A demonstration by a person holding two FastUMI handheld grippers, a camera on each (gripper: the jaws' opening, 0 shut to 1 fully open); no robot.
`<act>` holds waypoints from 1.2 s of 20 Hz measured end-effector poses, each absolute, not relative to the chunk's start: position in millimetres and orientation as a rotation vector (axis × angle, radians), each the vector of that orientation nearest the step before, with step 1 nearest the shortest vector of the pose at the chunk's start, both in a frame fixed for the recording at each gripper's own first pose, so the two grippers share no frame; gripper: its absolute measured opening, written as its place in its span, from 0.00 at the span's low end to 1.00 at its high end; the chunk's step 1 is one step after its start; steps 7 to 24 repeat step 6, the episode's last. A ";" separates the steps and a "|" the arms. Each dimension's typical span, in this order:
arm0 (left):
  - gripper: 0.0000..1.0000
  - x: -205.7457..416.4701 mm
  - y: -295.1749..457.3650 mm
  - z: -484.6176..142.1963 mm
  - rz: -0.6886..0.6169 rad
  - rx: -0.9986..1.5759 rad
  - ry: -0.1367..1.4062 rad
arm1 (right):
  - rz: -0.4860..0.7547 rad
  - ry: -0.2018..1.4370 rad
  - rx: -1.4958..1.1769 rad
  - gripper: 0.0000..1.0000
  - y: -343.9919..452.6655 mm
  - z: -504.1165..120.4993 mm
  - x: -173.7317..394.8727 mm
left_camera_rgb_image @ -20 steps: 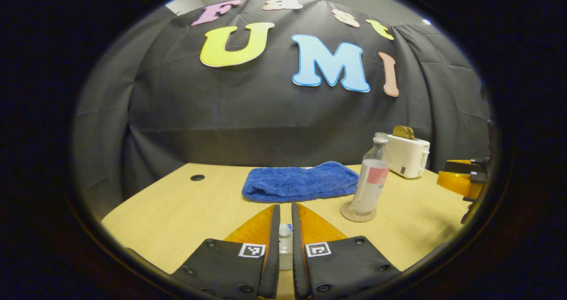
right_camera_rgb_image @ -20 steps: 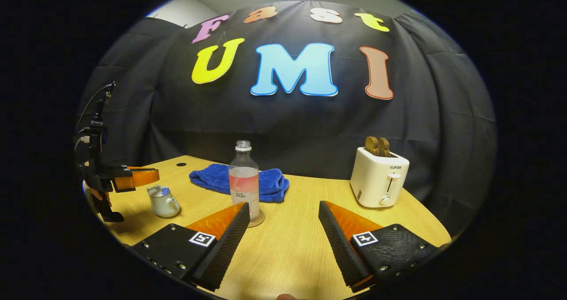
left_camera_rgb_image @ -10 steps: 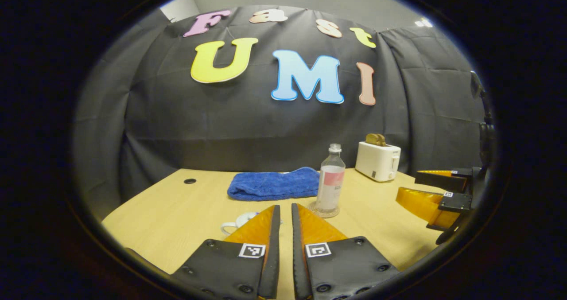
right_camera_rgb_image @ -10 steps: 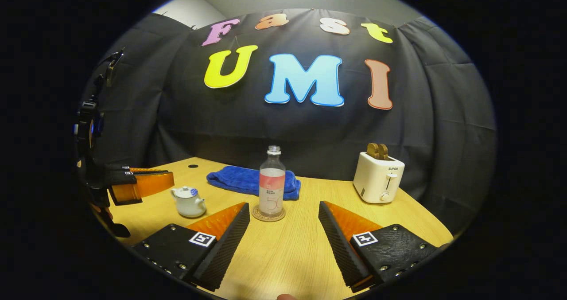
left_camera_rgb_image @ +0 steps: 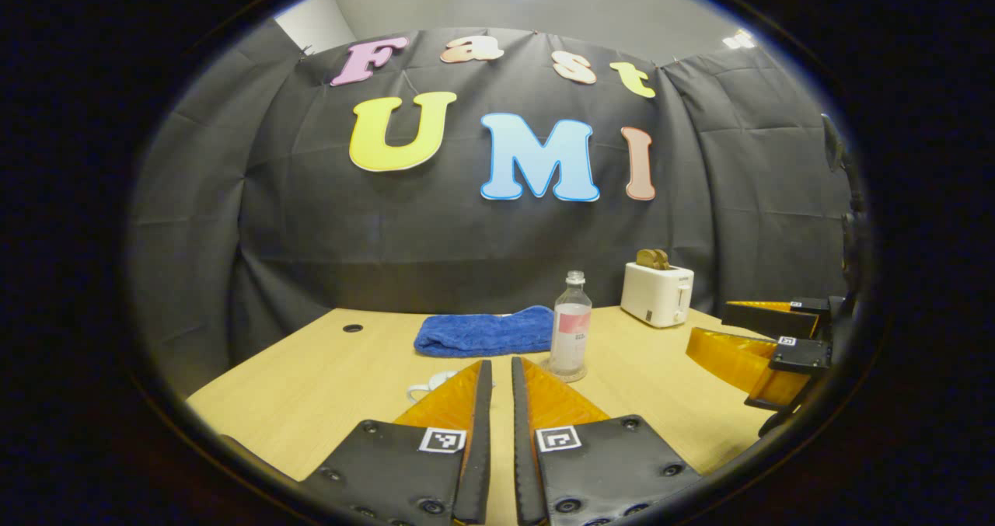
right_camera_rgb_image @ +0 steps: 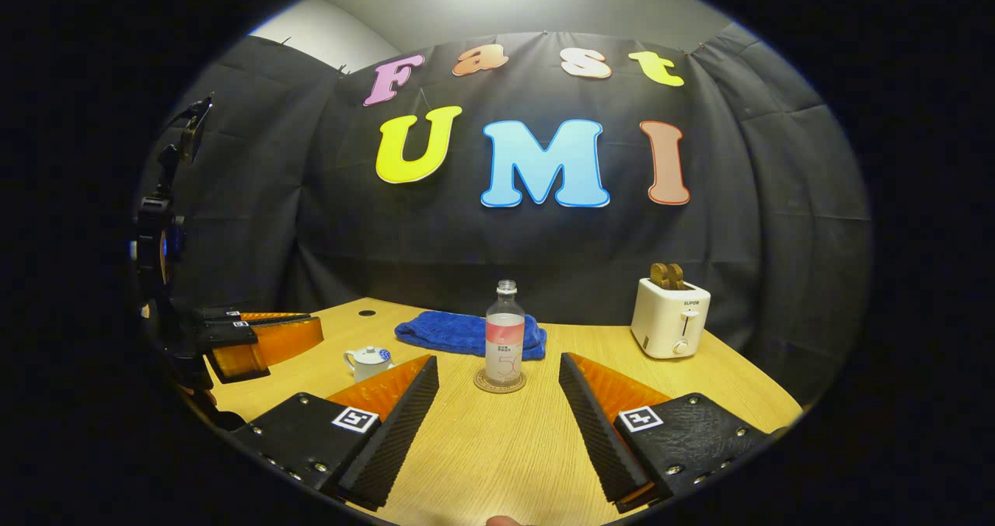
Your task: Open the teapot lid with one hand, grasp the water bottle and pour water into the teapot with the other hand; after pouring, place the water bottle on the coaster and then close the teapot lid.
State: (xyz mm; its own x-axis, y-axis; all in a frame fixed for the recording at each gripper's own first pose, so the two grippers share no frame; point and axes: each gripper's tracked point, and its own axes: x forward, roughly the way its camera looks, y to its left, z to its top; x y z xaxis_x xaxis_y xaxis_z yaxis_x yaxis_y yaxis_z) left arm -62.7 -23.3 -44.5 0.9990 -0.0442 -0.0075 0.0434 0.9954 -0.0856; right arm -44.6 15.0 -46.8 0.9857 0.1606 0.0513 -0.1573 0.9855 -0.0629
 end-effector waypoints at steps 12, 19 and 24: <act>0.22 -65.9 -28.0 -45.9 -0.049 -0.084 0.008 | 0.151 -0.069 -0.064 0.96 13.5 -49.3 -48.2; 0.22 -65.9 -28.0 -45.9 -0.049 -0.084 0.008 | 0.151 -0.069 -0.064 0.96 13.5 -49.3 -48.2; 0.22 -65.9 -28.0 -45.9 -0.049 -0.084 0.008 | 0.151 -0.069 -0.064 0.96 13.5 -49.3 -48.2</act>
